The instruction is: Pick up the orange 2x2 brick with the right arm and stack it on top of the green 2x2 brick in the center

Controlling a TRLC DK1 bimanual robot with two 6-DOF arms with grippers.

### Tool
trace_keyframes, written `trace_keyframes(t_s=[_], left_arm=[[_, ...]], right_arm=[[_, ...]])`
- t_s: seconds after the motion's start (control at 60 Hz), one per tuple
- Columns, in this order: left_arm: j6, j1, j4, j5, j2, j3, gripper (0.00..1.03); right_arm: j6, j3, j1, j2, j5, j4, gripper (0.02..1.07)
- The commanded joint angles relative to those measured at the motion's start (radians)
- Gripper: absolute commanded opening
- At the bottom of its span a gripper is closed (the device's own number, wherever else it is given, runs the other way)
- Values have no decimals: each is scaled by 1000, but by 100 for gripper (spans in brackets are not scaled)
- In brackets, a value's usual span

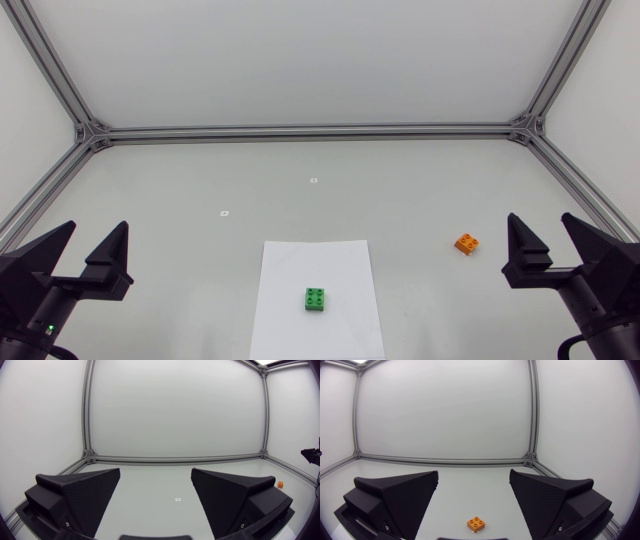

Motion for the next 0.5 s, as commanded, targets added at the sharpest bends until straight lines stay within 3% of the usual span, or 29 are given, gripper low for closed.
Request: trace_keyframes(t_s=[0.0, 0.483], left_arm=[[13, 4, -15, 4, -8, -41, 99], [13, 4, -15, 4, -8, -41, 99]], right_arm=[[16, -22, -9, -11, -3, -5, 103], [13, -2, -9, -12, 11, -2, 103]])
